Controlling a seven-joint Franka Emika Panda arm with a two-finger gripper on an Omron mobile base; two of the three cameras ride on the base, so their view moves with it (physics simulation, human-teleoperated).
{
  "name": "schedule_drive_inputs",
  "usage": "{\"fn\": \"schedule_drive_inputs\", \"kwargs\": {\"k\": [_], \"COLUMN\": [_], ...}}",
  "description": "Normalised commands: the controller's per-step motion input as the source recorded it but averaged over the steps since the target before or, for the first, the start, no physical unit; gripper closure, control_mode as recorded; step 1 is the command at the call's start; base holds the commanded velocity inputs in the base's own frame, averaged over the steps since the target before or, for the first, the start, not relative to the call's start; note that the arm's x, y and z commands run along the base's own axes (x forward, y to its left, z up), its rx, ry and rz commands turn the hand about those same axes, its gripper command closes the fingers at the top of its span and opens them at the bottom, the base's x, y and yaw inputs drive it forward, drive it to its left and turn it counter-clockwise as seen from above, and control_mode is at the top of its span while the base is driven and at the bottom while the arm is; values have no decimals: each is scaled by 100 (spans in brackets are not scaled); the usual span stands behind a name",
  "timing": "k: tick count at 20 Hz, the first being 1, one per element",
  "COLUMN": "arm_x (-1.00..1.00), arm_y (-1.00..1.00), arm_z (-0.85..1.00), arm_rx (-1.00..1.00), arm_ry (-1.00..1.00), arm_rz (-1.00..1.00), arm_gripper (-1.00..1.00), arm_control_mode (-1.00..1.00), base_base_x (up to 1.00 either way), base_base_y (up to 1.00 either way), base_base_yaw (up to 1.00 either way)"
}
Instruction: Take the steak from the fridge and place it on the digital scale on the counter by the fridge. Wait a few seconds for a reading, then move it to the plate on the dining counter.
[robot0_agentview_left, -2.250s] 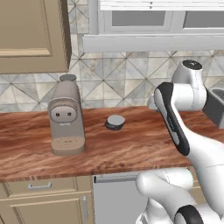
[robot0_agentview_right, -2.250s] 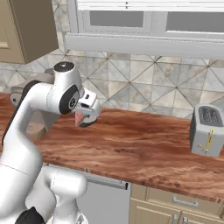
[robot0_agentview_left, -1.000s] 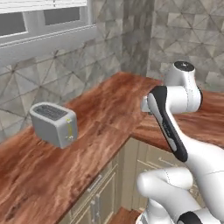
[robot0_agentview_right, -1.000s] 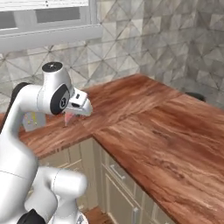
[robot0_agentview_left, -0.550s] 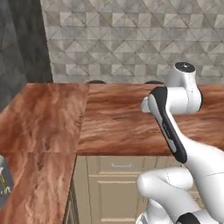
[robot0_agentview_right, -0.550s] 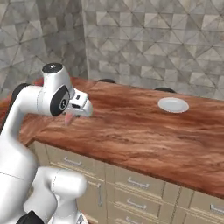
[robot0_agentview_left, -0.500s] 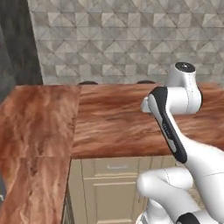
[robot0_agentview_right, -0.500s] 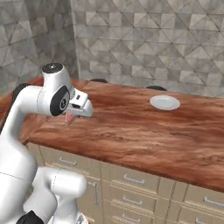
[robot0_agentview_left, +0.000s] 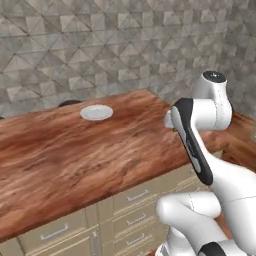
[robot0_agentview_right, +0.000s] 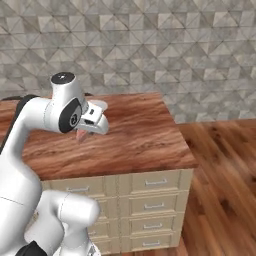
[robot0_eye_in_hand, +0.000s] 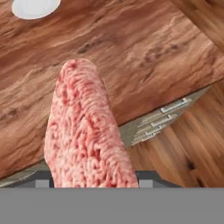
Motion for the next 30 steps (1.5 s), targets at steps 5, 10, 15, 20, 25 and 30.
{"fn": "schedule_drive_inputs", "kwargs": {"k": [5, 10, 15, 20, 25, 30], "arm_x": [0, 0, 0, 0, 0, 0], "arm_y": [0, 0, 0, 0, 0, 0], "arm_z": [0, 0, 0, 0, 0, 0], "arm_rx": [0, 0, 0, 0, 0, 0], "arm_ry": [0, 0, 0, 0, 0, 0], "arm_rz": [0, 0, 0, 0, 0, 0], "arm_gripper": [100, 100, 100, 100, 100, 100], "arm_control_mode": [100, 100, 100, 100, 100, 100], "base_base_x": [32, 30, 38, 45, 79, 93], "base_base_y": [-61, -59, -70, -87, -64, -50], "base_base_yaw": [-50, -53, -48, -36, -22, -2]}}
